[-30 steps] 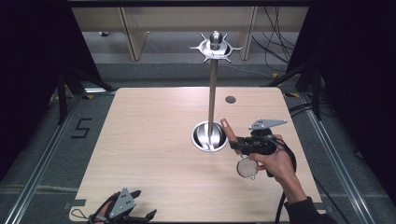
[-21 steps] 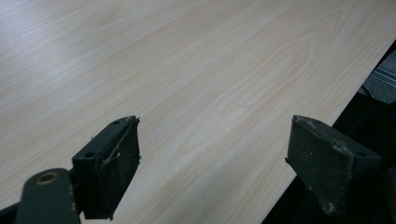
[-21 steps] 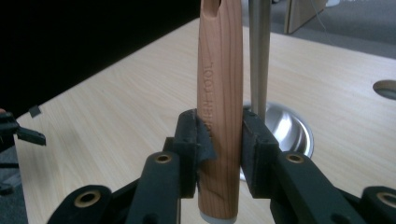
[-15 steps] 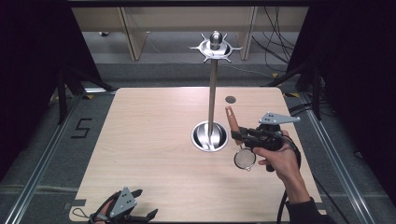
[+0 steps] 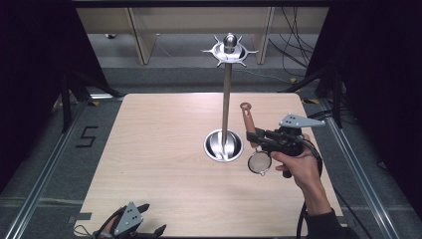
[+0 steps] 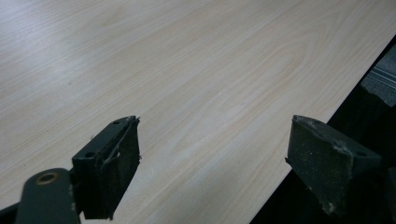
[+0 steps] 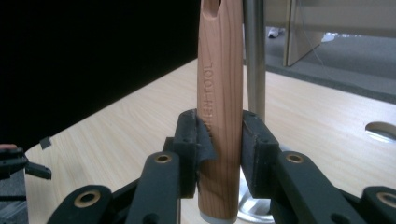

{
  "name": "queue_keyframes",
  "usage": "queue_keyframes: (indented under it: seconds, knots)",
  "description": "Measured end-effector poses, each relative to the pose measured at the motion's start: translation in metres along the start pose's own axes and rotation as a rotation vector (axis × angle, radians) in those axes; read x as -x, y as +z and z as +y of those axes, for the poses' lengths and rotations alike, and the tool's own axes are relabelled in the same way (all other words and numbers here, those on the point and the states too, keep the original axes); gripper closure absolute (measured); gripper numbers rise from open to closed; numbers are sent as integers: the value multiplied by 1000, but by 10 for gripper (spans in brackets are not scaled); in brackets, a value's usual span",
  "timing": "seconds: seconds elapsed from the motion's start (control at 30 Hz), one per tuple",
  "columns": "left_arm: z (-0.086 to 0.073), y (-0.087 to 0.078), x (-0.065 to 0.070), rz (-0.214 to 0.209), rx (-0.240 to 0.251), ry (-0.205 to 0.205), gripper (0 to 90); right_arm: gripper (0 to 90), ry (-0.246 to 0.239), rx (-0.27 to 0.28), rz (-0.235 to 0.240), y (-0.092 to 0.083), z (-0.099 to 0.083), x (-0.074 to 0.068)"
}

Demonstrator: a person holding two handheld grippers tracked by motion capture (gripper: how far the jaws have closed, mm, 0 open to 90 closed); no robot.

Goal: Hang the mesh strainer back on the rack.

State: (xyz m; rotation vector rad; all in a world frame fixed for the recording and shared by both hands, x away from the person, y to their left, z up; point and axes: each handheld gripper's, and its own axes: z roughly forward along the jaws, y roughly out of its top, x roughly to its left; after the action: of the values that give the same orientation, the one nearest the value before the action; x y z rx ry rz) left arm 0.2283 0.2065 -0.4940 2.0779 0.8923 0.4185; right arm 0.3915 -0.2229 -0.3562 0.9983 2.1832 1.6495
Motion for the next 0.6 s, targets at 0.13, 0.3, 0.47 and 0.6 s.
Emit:
queue_keyframes:
  seconds: [0.13,0.3,0.47,0.6]
  knots:
    - [0,0,2,-5,22,-26,164,712,-16,30,-1,-4,7,-1]
    - [0,1,0,15,1,1,165,712,-20,60,11,-8,15,-1]
    - [-1,1,2,-4,12,-8,164,712,-21,78,0,-14,22,0]
    - [1,1,-3,7,-5,36,165,712,-36,119,-12,-22,32,-4]
